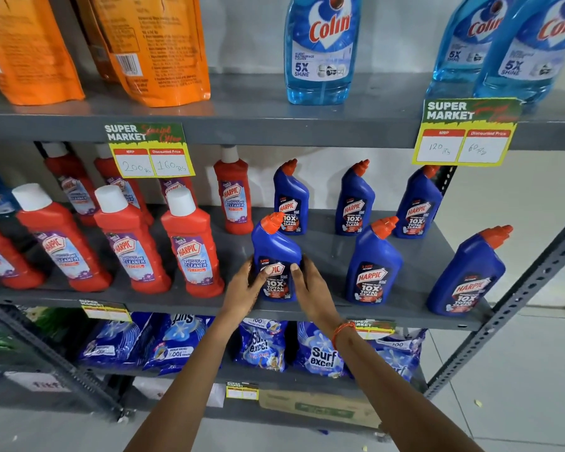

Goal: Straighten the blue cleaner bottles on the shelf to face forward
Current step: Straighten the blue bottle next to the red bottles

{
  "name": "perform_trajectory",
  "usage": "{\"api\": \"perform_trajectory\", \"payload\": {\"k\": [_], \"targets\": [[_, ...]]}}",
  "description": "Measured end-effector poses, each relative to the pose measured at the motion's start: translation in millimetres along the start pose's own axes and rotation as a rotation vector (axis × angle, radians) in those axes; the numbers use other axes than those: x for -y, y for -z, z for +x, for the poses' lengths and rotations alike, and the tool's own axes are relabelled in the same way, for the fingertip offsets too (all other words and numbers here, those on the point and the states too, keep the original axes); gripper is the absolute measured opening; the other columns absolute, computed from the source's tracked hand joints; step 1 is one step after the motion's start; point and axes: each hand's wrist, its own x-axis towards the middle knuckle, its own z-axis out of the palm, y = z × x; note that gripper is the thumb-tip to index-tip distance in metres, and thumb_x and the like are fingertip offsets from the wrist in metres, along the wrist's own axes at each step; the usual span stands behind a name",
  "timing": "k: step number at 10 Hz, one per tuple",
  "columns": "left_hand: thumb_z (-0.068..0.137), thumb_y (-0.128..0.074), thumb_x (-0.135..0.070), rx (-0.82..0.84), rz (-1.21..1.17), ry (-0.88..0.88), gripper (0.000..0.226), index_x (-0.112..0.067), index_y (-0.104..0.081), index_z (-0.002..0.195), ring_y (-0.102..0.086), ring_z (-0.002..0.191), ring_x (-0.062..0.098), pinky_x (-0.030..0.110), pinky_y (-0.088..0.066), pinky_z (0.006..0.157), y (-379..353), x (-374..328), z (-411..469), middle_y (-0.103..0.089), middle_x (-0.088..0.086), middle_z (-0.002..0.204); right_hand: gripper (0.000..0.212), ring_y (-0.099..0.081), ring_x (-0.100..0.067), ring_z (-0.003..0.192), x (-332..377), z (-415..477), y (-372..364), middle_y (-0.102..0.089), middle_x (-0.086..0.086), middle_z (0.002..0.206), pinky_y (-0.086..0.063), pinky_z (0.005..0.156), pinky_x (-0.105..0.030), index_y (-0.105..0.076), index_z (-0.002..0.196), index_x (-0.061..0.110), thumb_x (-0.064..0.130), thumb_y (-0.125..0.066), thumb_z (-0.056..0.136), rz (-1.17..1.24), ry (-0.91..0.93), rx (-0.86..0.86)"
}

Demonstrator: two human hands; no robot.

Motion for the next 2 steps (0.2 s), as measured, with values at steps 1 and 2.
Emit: {"api": "perform_trajectory", "payload": {"k": [1, 2], "targets": [[0.093, -0.049, -0.029, 0.034, 0.18, 0.138, 0.042, -0.006, -0.043, 0.127, -0.056, 0.114, 0.03, 0.035, -0.045, 0.091, -2, -5, -11, -0.058, 0.017, 0.127, 0.049, -0.048, -0.021, 0.124, 2, -9, 8, -0.051, -0.006, 0.137, -0.037, 0.092, -0.02, -0.029, 0.142, 0.017, 0.038, -0.036, 0.098, -0.128, -0.018, 0.015], [0.093, -0.049, -0.026, 0.045, 0.399, 0.23, 0.04, 0.0, -0.042, 0.122, -0.054, 0.114, 0.037, 0.04, -0.044, 0.091, -9, -14, -19, -0.055, 0.023, 0.126, 0.051, -0.046, -0.028, 0.127, 6, -10, 22, -0.048, -0.013, 0.14, -0.036, 0.096, -0.028, -0.027, 0.143, 0.011, 0.033, -0.039, 0.098, -0.175, -0.048, 0.049]]}}
